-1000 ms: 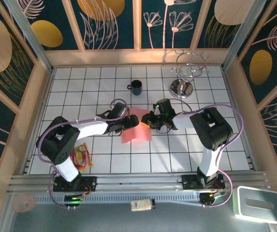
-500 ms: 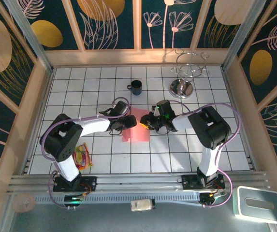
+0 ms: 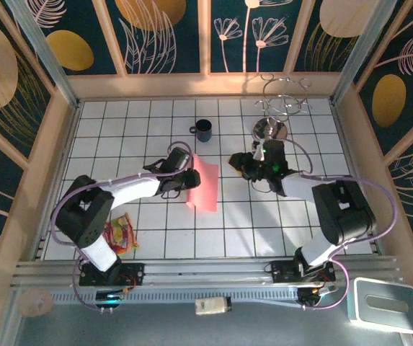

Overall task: Fold a paper plane with a square sheet of paper (pick it up from the middle)
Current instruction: First fold in half a square sheet of paper at the center of the table.

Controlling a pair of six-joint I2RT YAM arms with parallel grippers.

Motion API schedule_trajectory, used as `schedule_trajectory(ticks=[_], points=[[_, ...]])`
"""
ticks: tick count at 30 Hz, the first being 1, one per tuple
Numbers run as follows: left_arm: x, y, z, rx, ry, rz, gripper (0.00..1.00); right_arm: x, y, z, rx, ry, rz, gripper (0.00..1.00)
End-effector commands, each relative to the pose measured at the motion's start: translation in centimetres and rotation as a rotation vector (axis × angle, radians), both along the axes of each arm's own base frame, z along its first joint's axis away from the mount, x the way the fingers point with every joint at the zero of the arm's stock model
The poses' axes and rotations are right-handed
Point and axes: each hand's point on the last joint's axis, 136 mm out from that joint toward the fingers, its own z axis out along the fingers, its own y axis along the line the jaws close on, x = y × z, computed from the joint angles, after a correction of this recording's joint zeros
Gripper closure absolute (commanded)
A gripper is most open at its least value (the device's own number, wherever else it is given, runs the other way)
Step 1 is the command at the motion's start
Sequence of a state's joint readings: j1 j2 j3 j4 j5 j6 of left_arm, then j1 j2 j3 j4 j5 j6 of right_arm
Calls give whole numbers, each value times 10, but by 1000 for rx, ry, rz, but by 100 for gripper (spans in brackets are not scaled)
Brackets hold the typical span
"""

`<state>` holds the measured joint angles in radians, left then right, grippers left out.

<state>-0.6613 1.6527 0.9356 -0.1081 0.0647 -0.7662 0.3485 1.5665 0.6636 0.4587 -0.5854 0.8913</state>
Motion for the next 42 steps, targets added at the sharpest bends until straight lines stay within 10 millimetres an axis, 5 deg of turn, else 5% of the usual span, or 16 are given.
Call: schedule_trajectory(ticks=[1, 11, 18, 30, 42], points=[[20, -26, 71, -146, -166, -93, 70, -1, -9, 26, 31, -125, 19, 56], [20, -62, 181, -588, -255, -239, 69, -25, -4, 90, 247, -331, 152, 16], [8, -72, 230, -841, -246, -308, 70, -37, 3, 120, 435, -391, 225, 5], [10, -67, 220, -883, -182, -272, 71, -41, 11, 141, 495, -442, 271, 8], [19, -56, 182, -802, -133, -196, 72, -38, 2, 146, 320, -489, 196, 45]])
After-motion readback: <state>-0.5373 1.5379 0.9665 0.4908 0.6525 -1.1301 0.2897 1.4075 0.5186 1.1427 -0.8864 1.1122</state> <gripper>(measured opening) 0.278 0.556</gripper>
